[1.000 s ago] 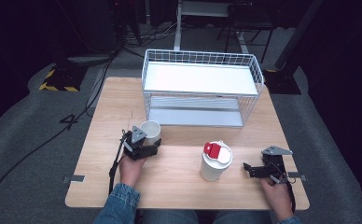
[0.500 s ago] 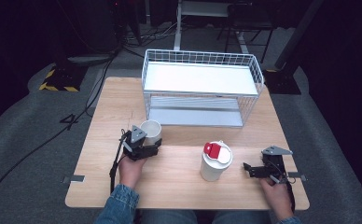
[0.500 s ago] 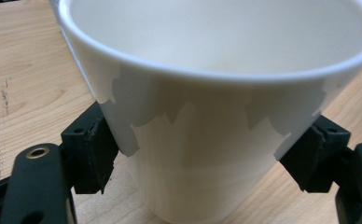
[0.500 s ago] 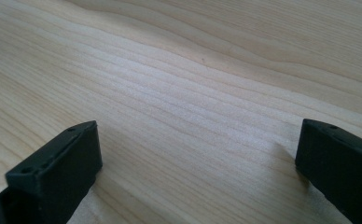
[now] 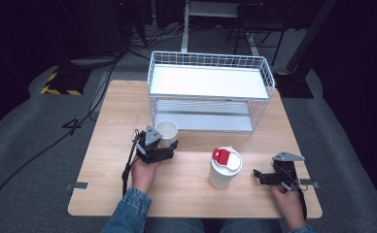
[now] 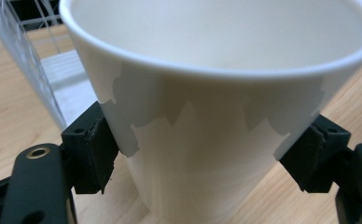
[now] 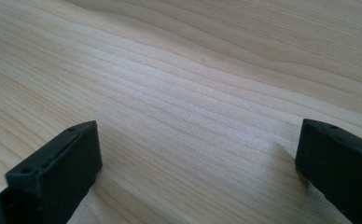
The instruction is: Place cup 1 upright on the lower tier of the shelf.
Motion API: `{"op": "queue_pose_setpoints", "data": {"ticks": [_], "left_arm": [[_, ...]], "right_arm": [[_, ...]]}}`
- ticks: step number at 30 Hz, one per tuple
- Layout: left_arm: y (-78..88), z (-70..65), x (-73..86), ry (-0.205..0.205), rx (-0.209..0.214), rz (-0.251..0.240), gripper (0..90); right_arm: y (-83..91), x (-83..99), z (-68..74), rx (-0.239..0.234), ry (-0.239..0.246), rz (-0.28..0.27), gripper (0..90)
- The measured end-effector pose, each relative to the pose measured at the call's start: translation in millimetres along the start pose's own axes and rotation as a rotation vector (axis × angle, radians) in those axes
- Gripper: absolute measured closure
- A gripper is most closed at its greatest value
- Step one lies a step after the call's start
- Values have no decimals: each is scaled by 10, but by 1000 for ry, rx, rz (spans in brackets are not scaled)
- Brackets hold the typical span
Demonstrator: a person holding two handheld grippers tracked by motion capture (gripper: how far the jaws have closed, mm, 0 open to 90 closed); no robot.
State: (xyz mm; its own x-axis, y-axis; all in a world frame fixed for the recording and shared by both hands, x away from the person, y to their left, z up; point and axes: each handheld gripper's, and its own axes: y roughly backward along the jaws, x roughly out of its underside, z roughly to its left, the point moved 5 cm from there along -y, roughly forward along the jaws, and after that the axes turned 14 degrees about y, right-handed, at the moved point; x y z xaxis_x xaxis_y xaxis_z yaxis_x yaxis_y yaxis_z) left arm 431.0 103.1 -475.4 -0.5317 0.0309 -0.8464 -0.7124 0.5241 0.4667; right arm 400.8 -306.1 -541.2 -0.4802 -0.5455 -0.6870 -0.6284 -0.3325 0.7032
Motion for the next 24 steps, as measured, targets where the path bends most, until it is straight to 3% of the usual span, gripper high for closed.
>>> {"op": "queue_pose_setpoints", "data": {"ticks": [16, 19, 24], "left_arm": [[-241, -342, -327, -46, 62, -16, 224], [-268, -365, -362, -46, 70, -38, 224], [-343, -400, -398, -30, 76, -26, 224]], "right_arm": [[0, 0, 0, 0, 1, 0, 5], [0, 0, 0, 0, 1, 0, 6], [0, -2, 8, -3, 4, -1, 6]]}}
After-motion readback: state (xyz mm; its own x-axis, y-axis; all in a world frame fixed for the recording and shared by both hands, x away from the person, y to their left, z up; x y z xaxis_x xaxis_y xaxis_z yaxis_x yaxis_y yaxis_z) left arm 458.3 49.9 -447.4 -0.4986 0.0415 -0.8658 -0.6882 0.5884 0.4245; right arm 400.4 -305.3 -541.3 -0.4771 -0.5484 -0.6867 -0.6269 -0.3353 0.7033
